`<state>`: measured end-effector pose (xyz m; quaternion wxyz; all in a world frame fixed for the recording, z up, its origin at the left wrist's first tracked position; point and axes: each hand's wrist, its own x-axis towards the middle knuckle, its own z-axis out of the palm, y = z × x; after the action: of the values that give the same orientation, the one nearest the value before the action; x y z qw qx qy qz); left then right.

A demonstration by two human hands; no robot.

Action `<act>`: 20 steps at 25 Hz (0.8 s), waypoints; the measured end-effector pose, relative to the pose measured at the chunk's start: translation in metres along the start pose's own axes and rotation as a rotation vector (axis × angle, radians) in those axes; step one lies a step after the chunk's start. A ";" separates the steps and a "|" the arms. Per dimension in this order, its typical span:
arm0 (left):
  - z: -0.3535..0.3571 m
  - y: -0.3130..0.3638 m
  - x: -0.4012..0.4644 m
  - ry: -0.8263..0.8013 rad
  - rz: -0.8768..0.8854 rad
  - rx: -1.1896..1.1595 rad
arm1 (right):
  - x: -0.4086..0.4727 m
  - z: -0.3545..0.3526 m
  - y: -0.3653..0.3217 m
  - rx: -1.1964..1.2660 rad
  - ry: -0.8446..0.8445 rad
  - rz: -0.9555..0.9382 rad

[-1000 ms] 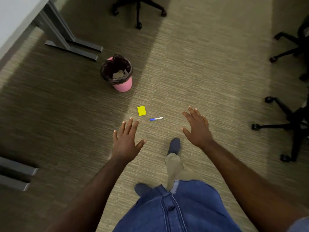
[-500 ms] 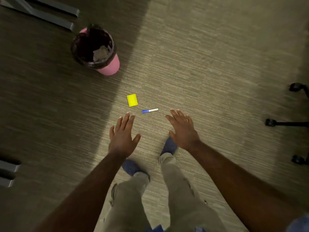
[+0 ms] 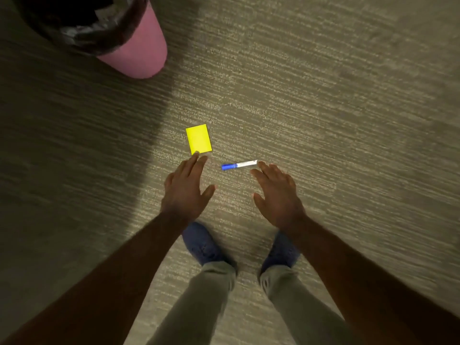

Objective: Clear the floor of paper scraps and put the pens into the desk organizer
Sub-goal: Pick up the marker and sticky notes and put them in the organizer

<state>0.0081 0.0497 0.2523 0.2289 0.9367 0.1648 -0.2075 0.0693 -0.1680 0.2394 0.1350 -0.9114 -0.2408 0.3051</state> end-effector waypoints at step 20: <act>0.181 -0.101 0.230 0.205 -0.767 -0.482 | 0.150 0.186 0.101 -0.267 0.130 -0.031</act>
<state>0.1084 0.0933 -0.0374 0.3294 0.7439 0.5646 -0.1392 0.0941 -0.1569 -0.0182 0.0327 -0.9352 -0.2843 0.2086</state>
